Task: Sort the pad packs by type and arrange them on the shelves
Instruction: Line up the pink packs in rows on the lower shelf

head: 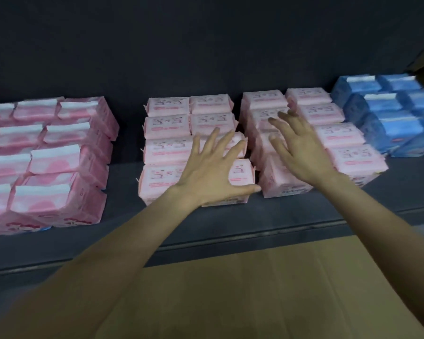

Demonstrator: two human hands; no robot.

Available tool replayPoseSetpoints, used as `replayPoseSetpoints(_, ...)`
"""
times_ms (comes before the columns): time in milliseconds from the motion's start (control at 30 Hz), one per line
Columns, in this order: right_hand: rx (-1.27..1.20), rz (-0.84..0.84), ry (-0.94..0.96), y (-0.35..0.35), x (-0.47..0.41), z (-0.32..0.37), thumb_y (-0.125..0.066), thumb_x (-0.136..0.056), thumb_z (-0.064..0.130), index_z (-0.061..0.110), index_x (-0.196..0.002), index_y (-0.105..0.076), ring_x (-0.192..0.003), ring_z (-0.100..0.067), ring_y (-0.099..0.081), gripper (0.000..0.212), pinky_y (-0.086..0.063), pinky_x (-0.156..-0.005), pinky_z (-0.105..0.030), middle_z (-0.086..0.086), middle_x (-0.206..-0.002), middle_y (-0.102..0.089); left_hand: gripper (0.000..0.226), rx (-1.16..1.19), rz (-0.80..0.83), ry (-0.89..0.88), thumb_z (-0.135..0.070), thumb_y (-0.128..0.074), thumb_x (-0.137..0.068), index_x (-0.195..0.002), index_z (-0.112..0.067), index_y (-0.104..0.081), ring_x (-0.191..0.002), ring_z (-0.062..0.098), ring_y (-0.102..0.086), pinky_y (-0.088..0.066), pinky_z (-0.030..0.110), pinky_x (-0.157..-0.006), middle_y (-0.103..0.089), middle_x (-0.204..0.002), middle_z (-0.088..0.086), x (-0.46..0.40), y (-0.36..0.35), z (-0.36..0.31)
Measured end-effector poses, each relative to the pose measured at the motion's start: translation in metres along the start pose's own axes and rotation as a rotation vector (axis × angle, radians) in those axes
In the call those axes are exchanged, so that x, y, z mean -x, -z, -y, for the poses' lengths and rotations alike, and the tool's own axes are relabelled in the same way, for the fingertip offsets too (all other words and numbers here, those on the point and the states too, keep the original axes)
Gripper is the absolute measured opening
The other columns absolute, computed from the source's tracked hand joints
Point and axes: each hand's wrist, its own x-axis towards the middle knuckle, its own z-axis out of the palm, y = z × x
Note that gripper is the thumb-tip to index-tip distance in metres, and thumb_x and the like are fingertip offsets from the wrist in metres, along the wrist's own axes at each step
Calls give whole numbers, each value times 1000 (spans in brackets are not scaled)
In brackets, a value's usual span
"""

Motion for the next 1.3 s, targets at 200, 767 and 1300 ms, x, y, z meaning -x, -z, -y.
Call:
replayPoseSetpoints(200,-145,143,-228,0,4,-37,-38,-101,36,18,-148,-31,-146,-28,-7,51,-5,-118,-38,-17,-155,-21,108,5,138,149,-91,-23,-69,-151,-30,11,-144,28,22,10,61,-112,18,-159,-2,-22,-20,-11)
replayPoseSetpoints(767,-11,72,-206,-5,-33,-12,-32,-101,41,25,-147,-31,-146,-31,2,49,-4,-117,-44,-18,-157,-9,93,54,70,129,-88,-10,-68,-149,-46,8,-145,29,19,13,62,-111,15,-160,-6,-38,-18,-10)
replayPoseSetpoints(1300,112,313,-129,-32,-110,-7,-26,-100,41,31,-147,-30,-140,-22,-27,48,-15,-111,-41,-5,-155,-28,82,11,28,166,-85,-9,-75,-147,-49,6,-145,32,18,14,61,-110,12,-160,-7,-52,-30,-2)
